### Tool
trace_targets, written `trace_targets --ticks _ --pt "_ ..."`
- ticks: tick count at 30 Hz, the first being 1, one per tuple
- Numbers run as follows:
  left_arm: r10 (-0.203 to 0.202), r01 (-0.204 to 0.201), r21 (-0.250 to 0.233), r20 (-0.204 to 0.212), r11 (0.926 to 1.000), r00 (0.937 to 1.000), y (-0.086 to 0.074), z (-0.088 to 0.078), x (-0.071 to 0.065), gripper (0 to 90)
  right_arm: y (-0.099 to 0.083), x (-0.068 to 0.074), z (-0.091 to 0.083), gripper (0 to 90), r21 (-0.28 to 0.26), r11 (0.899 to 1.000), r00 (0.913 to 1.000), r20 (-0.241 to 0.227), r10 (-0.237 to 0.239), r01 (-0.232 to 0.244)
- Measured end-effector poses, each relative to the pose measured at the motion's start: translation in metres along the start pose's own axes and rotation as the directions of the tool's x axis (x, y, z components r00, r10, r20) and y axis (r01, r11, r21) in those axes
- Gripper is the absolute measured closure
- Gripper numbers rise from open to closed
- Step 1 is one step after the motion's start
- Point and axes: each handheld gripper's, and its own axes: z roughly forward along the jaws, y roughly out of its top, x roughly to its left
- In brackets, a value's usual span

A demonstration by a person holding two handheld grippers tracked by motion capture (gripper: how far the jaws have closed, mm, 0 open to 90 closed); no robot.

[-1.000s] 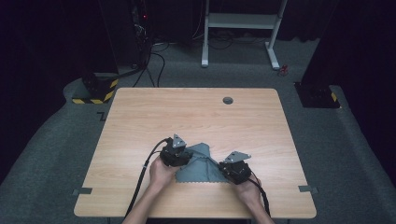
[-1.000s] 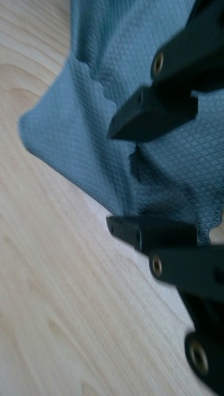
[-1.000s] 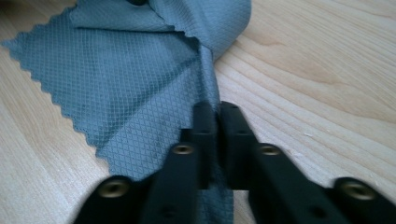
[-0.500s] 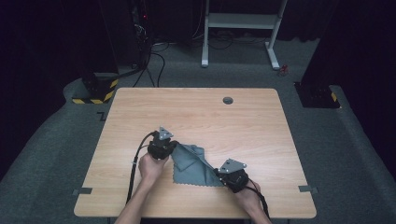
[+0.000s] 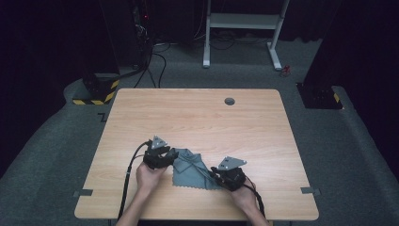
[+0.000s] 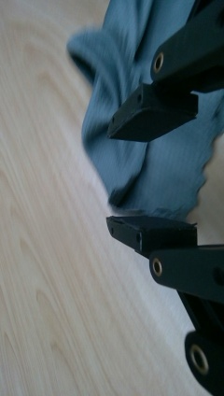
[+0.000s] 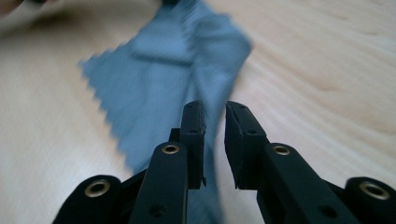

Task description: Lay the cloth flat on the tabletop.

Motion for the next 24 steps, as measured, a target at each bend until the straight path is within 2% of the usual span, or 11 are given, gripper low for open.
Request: trace_targets --ticks 2,3,4,5,9,10,12,14,16,19,24 --pt "0.037 -0.037 0.013 0.013 0.9992 0.9992 -0.007 0.000 -0.010 46.7 0.007 -0.007 0.007 75.7 -0.002 0.999 0.9992 0.007 0.039 -0.039" --pt "0.037 -0.037 0.013 0.013 0.9992 0.9992 -0.007 0.000 -0.010 45.4 0.007 -0.007 0.007 75.7 -0.002 0.999 0.9992 0.007 0.039 -0.039" --pt "0.058 -0.058 0.026 0.013 0.9979 0.9982 -0.015 0.002 -0.018 44.5 0.016 -0.010 0.020 72.5 0.009 0.999 0.9990 0.006 0.045 -0.045" --pt "0.058 -0.058 0.026 0.013 0.9979 0.9982 -0.015 0.002 -0.018 44.0 0.016 -0.010 0.020 72.5 0.009 0.999 0.9990 0.006 0.045 -0.045" --pt "0.063 -0.063 0.016 -0.014 0.9979 0.9979 -0.023 0.005 -0.023 42.6 0.027 -0.011 0.043 66.7 0.035 0.999 0.9991 0.007 0.041 -0.042" --pt "0.070 -0.070 0.016 -0.020 0.9974 0.9973 -0.022 0.006 -0.023 42.3 0.030 -0.013 0.050 68.0 0.029 0.998 0.9983 -0.002 0.059 -0.059" --pt "0.074 -0.073 0.017 -0.030 0.9972 0.9968 -0.023 0.006 -0.024 42.0 0.031 -0.014 0.052 69.6 0.031 0.997 0.9975 -0.009 0.070 -0.070" --pt "0.080 -0.079 0.016 -0.037 0.9967 0.9961 -0.023 0.006 -0.026 41.7 0.034 -0.018 0.058 78.6 0.025 0.995 0.9948 -0.039 0.094 -0.093" --pt "0.072 -0.071 0.018 -0.028 0.9973 0.9970 -0.023 0.006 -0.024 41.7 0.037 -0.020 0.061 89.5 0.030 0.995 0.9943 -0.047 0.096 -0.095" --pt "0.071 -0.070 0.018 -0.031 0.9974 0.9970 -0.023 0.006 -0.024 41.4 0.041 -0.021 0.060 90.0 0.021 0.996 0.9959 -0.028 0.086 -0.085" --pt "0.069 -0.069 0.018 -0.031 0.9975 0.9971 -0.023 0.006 -0.024 41.4 0.050 -0.026 0.045 90.0 -0.006 0.998 0.9974 0.024 0.068 -0.068"
